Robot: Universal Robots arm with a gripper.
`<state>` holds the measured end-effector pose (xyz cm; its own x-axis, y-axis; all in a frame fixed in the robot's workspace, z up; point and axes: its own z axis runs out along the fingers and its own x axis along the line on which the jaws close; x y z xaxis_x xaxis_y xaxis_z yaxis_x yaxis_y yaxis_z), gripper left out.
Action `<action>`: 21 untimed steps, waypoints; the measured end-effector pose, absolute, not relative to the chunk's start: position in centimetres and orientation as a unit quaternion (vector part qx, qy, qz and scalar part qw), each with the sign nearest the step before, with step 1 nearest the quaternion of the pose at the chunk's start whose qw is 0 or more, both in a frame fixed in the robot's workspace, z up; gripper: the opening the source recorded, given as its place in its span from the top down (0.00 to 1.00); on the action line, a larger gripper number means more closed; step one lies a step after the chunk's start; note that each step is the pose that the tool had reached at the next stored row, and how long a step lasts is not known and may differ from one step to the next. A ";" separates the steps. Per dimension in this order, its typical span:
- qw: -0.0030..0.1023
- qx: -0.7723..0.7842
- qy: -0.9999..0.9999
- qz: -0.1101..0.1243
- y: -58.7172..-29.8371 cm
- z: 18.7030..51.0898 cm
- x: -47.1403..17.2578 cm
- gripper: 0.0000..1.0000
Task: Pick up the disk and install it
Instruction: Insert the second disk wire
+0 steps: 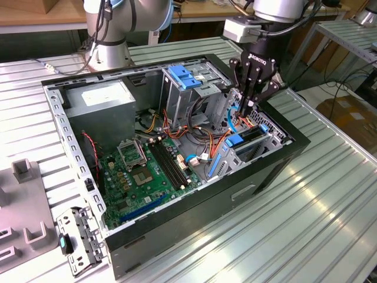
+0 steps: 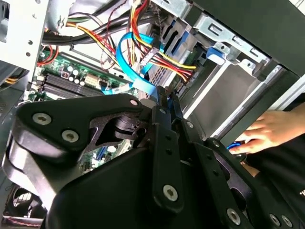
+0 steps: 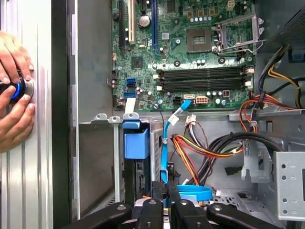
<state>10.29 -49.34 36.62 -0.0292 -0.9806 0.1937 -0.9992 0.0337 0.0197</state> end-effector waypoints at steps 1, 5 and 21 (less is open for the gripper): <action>0.073 0.692 -0.715 0.064 -49.4 36.6 10.2 0.84; 0.061 0.692 -0.716 0.067 -49.7 36.5 9.6 0.84; 0.007 0.693 -0.720 0.034 -54.0 35.6 8.9 0.84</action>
